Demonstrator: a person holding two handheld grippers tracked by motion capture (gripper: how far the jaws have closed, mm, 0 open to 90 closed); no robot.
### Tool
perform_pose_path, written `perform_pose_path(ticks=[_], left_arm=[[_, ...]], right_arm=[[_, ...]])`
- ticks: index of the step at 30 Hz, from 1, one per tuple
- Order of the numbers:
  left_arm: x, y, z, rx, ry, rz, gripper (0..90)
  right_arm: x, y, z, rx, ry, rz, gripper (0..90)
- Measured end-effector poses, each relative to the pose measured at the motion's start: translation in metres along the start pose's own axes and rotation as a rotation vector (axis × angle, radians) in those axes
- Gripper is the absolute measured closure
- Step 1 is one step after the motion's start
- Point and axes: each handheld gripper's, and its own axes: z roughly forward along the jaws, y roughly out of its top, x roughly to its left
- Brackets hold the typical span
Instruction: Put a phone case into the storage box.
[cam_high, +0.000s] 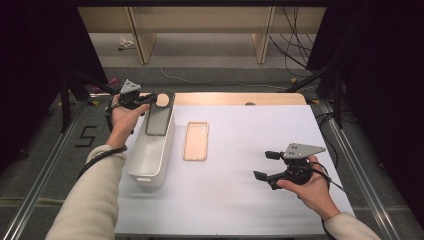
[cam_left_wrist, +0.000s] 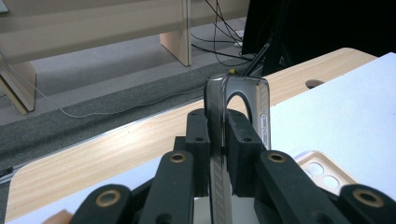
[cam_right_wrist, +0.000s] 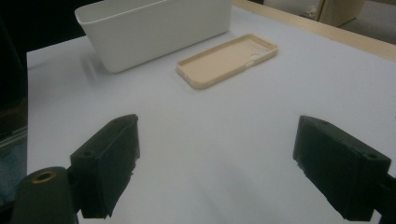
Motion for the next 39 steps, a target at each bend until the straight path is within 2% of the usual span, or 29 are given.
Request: perform_pose_path(ticks=[31,39], left_arm=[[0.0071,-0.009,0.0009,0.033,0.018,-0.023,77.3],[0.007,-0.0084,0.0016,0.043,0.028,-0.013,76.9]], right_arm=[[0.0003,-0.0004,0.0007,0.008,0.006,0.0,15.5],[0.0001,-0.0004,0.0007,0.007,0.006,0.0,15.6]])
